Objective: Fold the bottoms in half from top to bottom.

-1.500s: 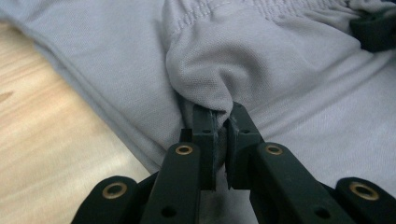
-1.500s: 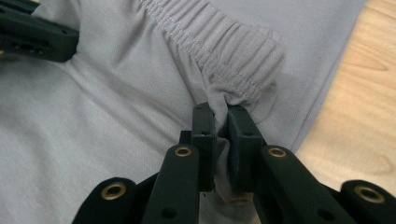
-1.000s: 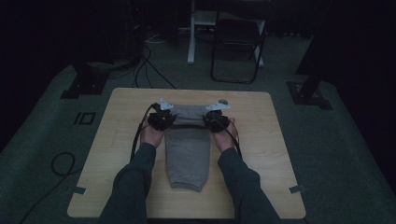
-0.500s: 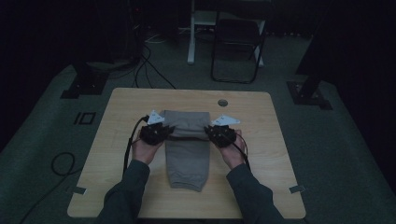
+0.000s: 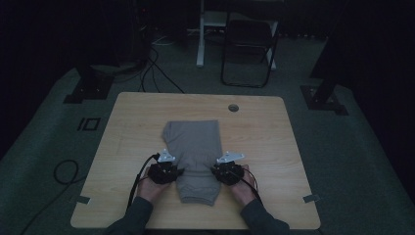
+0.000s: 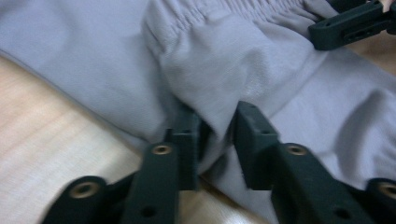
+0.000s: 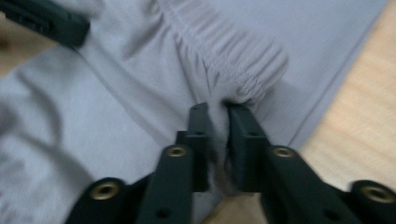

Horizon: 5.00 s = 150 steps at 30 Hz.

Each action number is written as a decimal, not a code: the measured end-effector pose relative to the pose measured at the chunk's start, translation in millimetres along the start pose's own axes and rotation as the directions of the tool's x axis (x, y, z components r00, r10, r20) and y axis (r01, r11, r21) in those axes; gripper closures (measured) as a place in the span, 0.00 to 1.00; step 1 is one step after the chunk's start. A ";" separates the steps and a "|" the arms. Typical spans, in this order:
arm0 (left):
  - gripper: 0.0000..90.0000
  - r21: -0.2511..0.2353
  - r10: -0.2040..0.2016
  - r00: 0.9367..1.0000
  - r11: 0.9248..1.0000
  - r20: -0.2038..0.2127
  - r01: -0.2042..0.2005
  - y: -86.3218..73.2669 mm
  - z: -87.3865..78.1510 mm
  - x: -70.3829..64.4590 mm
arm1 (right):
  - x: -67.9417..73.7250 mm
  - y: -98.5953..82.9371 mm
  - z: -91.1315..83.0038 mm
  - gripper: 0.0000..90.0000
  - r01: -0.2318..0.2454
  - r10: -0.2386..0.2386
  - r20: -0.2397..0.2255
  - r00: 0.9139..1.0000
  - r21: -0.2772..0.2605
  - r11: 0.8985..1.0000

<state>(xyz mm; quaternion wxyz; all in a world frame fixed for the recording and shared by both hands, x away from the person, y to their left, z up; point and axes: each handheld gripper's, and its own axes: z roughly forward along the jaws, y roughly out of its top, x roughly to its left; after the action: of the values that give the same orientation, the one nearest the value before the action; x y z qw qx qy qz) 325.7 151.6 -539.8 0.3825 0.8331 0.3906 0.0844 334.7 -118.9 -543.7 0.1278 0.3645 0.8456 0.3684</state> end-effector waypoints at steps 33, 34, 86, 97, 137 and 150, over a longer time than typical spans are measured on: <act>0.86 -0.033 -0.052 0.999 0.998 0.009 0.052 42.2 19.6 20.3 | -52.2 29.3 17.2 0.84 -0.211 0.202 -0.168 0.965 -0.035 0.977; 0.86 -0.038 -0.050 0.998 0.998 0.025 0.051 40.6 17.6 17.4 | -51.3 28.2 15.0 0.84 -0.210 0.199 -0.182 0.963 -0.039 0.977; 0.70 -0.047 -0.030 0.978 0.999 -0.207 0.021 46.5 44.7 45.3 | -45.5 44.8 43.9 0.61 -0.051 0.057 0.095 0.994 -0.064 0.997; 0.69 -0.032 -0.025 0.982 0.999 -0.186 0.019 39.3 43.5 41.4 | -50.7 44.4 53.1 0.60 -0.051 0.055 0.109 0.992 -0.039 0.998; 0.82 -0.034 -0.125 0.939 0.992 -0.322 0.120 35.1 17.9 62.8 | -4.7 -7.6 6.0 0.65 0.030 -0.028 0.036 0.999 -0.041 0.999; 0.96 -0.117 -0.238 0.884 0.971 -0.403 0.208 19.6 -12.5 79.6 | -4.1 -7.0 5.5 0.70 0.026 -0.025 0.040 0.999 -0.035 0.999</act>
<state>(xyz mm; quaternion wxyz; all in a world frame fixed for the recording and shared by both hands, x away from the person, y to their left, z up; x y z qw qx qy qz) 385.9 207.8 -530.0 0.3275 0.7317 0.5526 0.2280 336.5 -122.1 -552.7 0.1556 0.3586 0.8408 0.3744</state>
